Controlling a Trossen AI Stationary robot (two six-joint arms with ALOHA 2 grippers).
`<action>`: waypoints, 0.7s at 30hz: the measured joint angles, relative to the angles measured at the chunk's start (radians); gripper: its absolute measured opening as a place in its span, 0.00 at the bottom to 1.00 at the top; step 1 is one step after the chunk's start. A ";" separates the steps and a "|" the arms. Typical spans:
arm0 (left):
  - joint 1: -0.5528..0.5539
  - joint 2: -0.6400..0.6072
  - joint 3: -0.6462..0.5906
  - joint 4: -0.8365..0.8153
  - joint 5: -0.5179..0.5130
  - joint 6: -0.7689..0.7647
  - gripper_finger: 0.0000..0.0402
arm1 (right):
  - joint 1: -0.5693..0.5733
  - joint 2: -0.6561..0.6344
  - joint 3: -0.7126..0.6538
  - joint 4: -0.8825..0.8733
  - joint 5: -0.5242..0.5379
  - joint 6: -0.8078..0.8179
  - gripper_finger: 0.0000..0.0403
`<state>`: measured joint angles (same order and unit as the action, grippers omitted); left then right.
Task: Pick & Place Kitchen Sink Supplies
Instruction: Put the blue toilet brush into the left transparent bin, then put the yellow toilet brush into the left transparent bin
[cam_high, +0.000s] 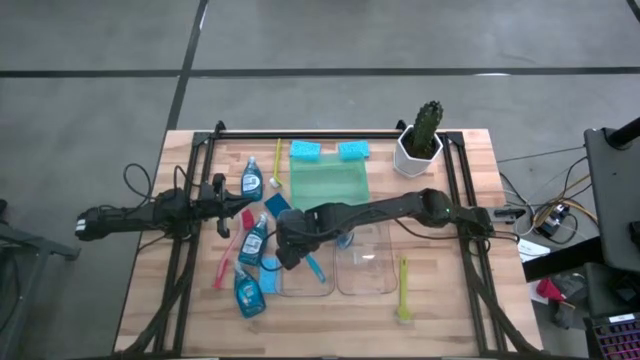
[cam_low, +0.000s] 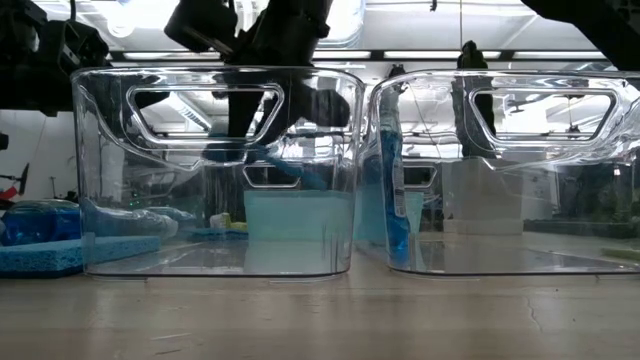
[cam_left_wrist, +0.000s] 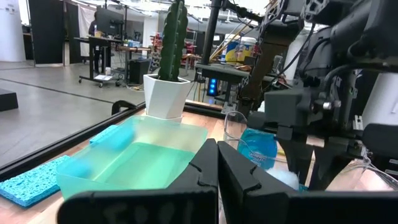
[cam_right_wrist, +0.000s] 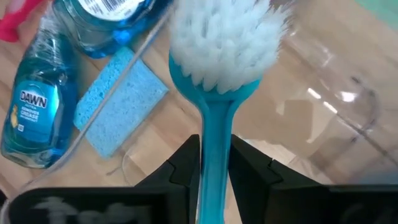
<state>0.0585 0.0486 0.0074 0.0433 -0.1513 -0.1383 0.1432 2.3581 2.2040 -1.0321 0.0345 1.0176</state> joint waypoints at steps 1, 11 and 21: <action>0.000 0.000 0.000 0.000 0.000 0.000 0.00 | -0.001 0.000 -0.008 0.000 -0.011 0.001 0.20; 0.000 0.000 0.000 0.000 0.000 0.000 0.00 | 0.000 0.000 -0.031 0.001 -0.054 -0.001 0.18; 0.000 0.000 0.000 0.000 0.000 0.000 0.00 | -0.003 -0.016 0.061 0.019 -0.082 -0.038 0.16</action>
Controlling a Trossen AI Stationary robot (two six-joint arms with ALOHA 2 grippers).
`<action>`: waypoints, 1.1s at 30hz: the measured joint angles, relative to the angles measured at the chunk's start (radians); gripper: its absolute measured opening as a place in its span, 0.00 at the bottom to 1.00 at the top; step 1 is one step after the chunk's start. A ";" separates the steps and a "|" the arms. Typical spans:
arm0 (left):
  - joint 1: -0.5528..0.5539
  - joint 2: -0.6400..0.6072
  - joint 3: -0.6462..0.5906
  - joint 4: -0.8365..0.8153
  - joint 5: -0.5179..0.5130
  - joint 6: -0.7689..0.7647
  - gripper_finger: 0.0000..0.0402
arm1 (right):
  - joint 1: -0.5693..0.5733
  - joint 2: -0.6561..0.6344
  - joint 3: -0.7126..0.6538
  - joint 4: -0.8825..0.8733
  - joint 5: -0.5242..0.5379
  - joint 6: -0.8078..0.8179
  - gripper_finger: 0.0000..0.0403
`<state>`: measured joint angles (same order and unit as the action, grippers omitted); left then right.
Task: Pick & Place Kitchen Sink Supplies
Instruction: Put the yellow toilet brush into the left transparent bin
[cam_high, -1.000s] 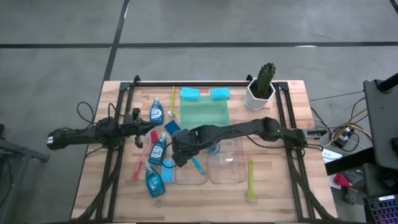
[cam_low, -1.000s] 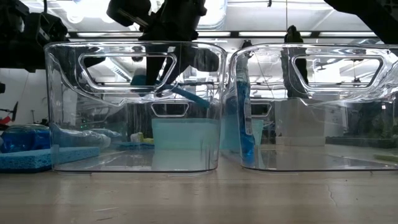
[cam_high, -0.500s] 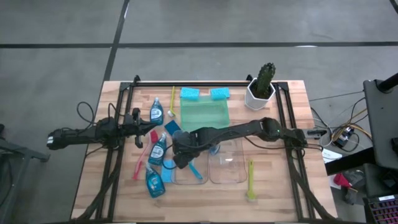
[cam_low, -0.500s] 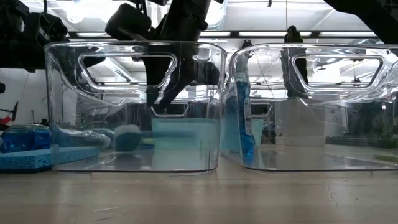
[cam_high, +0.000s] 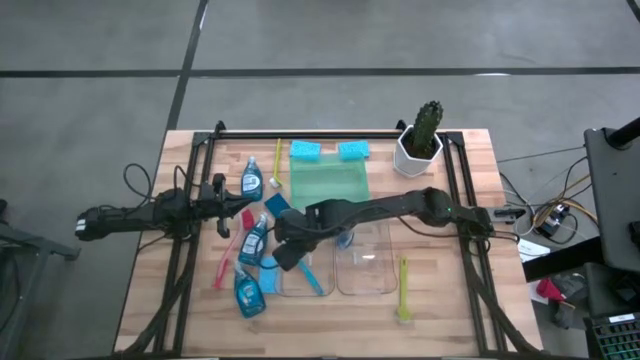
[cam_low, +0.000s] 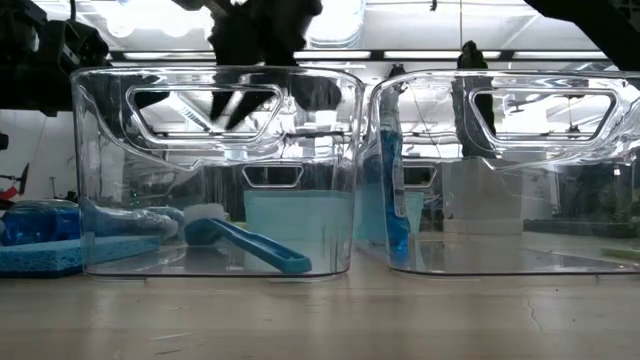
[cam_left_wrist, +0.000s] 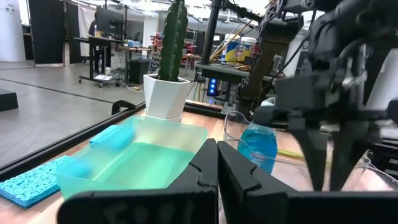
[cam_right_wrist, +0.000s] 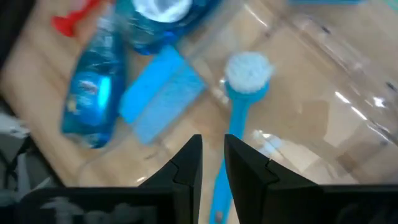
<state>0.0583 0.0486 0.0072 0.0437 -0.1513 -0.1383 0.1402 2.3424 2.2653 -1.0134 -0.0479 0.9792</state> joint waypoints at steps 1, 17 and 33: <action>0.000 0.000 0.000 0.000 0.000 0.000 0.00 | -0.001 0.000 0.017 -0.001 -0.014 -0.008 0.16; 0.000 0.000 0.000 0.000 0.000 0.000 0.00 | -0.033 -0.116 0.086 -0.307 -0.490 -0.113 0.14; 0.000 0.001 0.000 -0.001 0.000 0.000 0.00 | 0.059 -0.245 0.073 -0.558 -0.393 -0.131 0.13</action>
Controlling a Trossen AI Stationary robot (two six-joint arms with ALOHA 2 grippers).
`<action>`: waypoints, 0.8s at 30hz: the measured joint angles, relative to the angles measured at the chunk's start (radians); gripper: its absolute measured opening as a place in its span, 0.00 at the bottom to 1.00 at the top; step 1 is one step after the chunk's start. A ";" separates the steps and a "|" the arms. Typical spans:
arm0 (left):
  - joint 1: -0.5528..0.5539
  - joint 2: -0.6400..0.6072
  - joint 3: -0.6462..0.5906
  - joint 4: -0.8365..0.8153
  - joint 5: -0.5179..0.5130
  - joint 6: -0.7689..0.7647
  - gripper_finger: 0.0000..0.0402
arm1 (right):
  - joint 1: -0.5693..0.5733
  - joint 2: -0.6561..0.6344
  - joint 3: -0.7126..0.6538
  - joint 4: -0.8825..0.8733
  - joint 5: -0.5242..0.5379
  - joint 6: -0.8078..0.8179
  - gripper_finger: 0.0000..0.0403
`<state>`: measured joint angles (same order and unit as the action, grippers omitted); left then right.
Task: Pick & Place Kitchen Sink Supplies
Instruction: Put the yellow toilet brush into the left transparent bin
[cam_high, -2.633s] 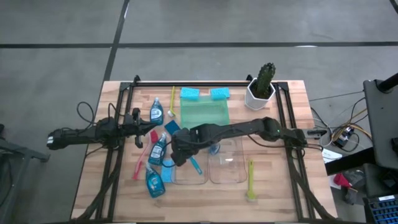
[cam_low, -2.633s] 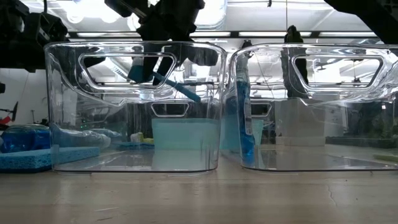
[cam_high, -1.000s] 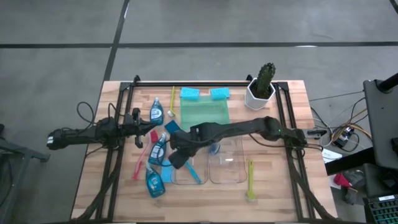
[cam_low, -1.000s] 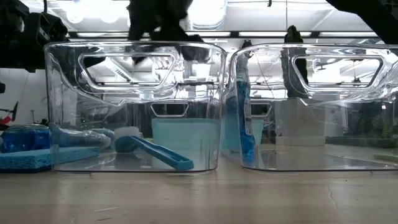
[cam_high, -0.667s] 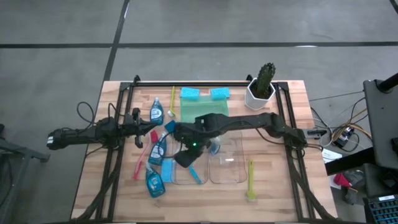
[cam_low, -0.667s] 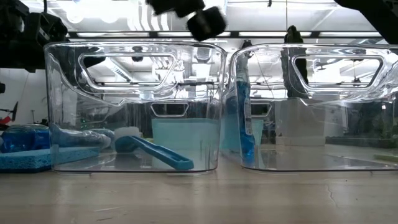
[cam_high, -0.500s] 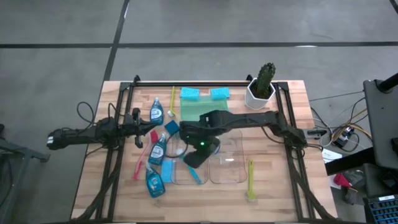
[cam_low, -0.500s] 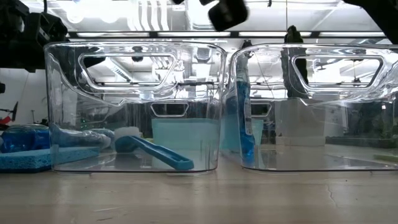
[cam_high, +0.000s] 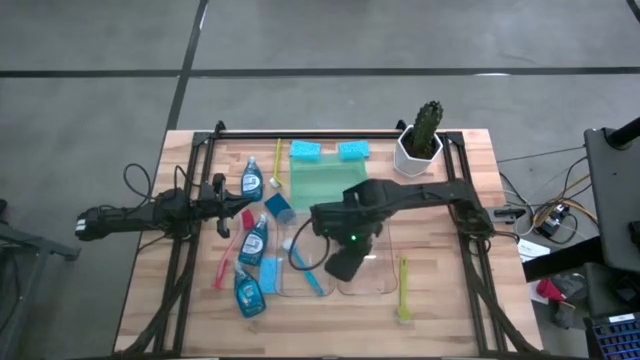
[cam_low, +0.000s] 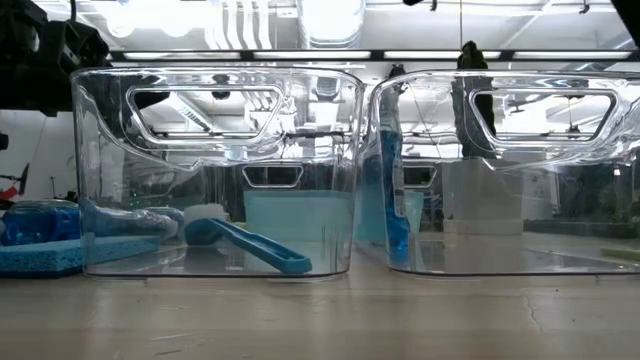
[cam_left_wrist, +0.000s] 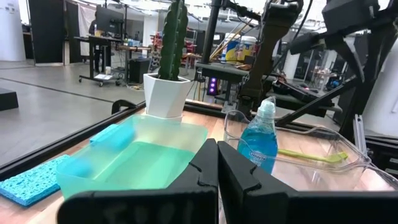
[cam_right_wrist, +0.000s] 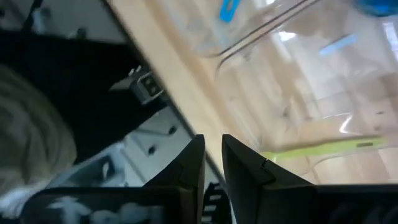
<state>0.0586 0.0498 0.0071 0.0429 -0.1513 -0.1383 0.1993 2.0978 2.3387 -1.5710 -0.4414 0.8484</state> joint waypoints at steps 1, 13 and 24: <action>0.000 0.000 0.000 0.000 0.000 0.000 0.00 | 0.010 -0.005 -0.001 0.000 0.022 0.021 0.14; 0.000 0.000 0.000 0.000 0.000 0.000 0.00 | 0.194 -0.192 -0.125 0.001 0.187 0.515 0.28; 0.000 0.001 0.000 0.000 0.000 0.000 0.00 | 0.454 -0.371 -0.468 0.009 0.390 1.119 0.52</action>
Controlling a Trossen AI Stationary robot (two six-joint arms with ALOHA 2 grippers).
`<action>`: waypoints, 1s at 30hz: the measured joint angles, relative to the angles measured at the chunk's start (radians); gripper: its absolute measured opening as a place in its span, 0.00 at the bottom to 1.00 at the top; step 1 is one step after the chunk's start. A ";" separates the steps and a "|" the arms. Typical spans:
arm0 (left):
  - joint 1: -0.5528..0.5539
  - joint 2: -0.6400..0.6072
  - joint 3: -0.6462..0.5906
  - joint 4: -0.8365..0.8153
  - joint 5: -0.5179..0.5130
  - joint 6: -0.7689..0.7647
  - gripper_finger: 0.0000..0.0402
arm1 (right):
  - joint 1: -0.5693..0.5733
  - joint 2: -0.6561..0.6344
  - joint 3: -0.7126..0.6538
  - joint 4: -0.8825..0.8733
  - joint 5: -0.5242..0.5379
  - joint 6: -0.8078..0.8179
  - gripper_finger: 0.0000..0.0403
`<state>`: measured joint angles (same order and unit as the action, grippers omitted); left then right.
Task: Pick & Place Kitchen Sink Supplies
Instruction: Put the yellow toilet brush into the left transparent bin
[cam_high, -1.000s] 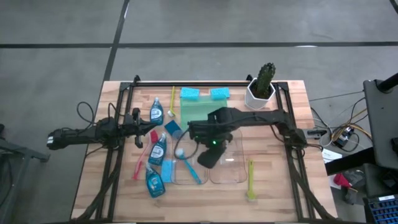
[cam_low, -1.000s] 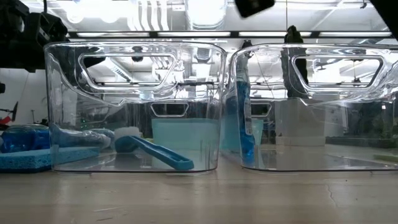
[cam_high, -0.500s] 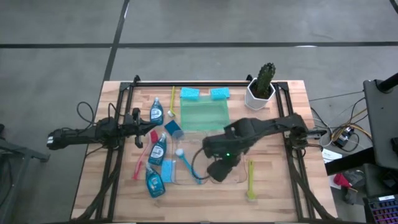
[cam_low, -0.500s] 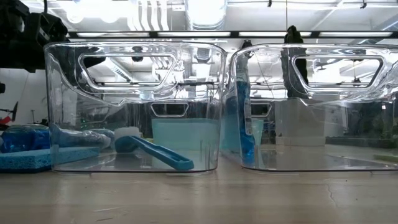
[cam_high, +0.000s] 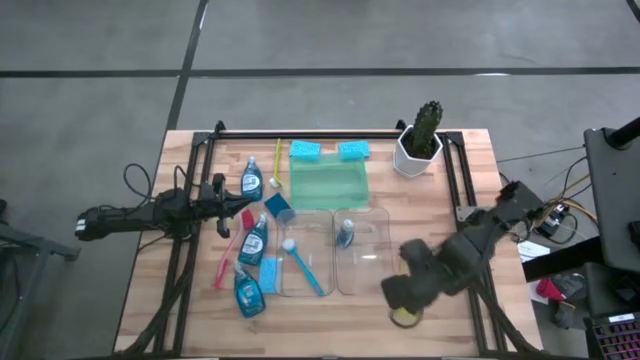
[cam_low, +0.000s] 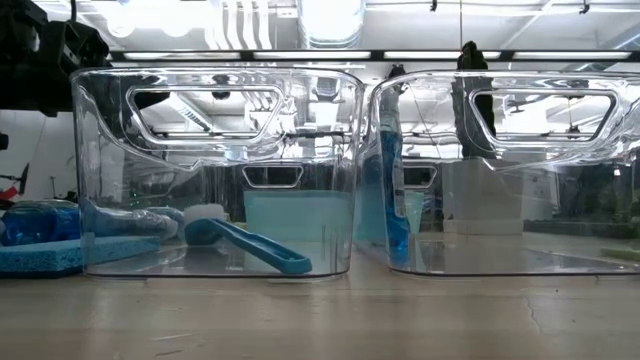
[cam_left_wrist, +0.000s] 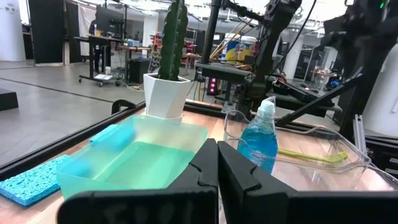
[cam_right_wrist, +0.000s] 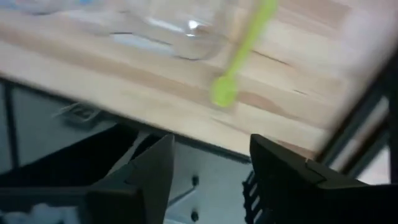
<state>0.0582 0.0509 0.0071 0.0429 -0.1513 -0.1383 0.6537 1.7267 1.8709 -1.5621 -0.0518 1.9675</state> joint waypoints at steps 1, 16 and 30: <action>0.000 0.000 0.000 0.000 0.000 0.000 0.00 | 0.020 -0.008 -0.037 0.003 0.000 0.040 0.54; 0.000 0.000 0.000 0.000 0.000 0.000 0.00 | 0.165 -0.007 -0.497 0.405 0.029 0.296 0.57; 0.000 0.000 0.000 0.000 0.000 0.000 0.00 | 0.164 -0.005 -0.763 0.779 0.029 0.326 0.57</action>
<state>0.0586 0.0513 0.0074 0.0433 -0.1513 -0.1383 0.8182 1.7214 1.1081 -0.7835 -0.0231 2.2940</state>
